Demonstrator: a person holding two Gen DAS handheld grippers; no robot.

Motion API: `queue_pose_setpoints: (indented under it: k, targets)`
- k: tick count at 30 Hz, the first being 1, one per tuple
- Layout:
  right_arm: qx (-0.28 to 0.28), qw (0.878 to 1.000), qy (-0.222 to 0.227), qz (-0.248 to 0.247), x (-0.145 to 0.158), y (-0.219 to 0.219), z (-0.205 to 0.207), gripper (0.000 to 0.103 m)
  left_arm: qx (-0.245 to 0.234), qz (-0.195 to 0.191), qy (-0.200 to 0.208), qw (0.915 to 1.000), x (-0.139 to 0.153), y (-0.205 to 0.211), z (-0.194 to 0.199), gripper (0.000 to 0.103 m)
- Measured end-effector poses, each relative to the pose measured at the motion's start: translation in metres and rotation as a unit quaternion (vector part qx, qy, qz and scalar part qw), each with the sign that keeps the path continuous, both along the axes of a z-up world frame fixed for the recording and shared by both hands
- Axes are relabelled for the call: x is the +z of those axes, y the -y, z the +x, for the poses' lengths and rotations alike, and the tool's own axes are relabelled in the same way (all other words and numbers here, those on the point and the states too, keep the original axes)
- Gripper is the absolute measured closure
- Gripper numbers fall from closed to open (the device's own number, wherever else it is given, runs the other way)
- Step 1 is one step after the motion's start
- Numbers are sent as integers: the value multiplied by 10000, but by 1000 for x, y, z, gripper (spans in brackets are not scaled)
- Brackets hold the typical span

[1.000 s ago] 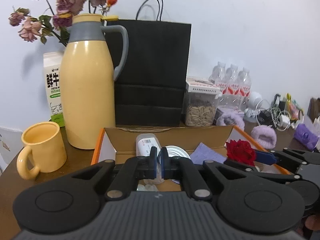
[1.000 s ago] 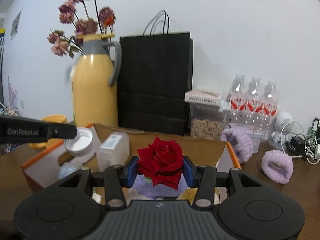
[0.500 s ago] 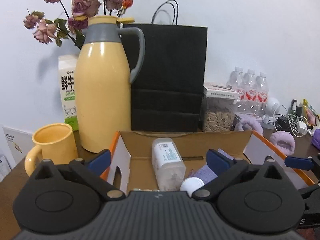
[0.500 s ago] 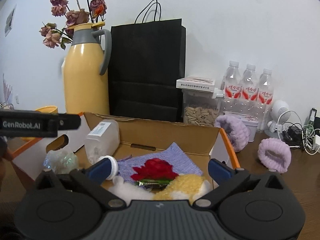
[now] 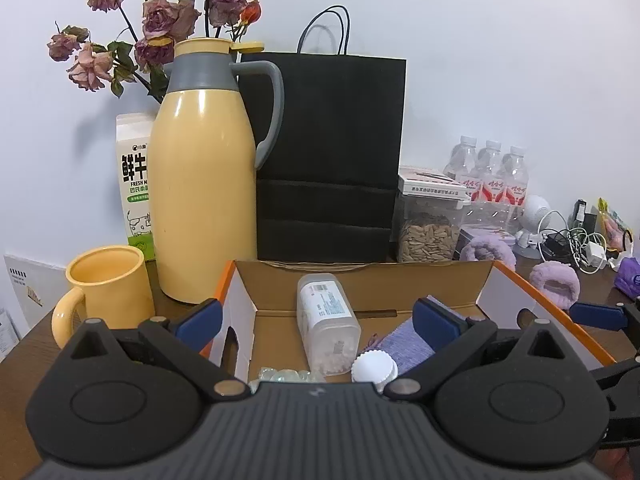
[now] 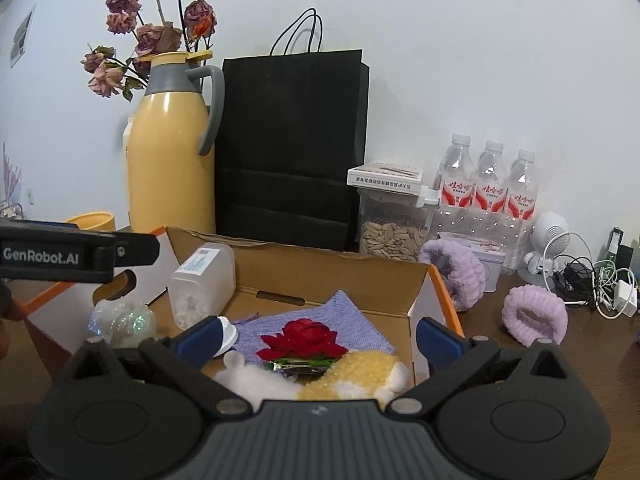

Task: Organize objects
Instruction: 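Drop the red rose into the box with the right gripper while the left drops the cap, then move both grippers back to the navy pouch and braided cable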

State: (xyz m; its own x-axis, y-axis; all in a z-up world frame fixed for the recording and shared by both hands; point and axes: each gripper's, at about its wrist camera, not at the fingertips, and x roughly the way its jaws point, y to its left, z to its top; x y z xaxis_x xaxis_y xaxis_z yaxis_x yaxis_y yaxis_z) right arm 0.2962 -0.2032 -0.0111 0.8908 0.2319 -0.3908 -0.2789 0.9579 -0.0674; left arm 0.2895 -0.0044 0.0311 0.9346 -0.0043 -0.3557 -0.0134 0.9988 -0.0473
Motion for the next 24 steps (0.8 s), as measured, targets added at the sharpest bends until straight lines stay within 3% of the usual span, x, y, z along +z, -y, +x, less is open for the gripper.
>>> queue_pose_setpoints:
  k: [24]
  targets:
    - [-156, 9985, 467, -252, 17, 16, -79, 0, 82, 30, 194, 9998, 14, -11, -75, 0]
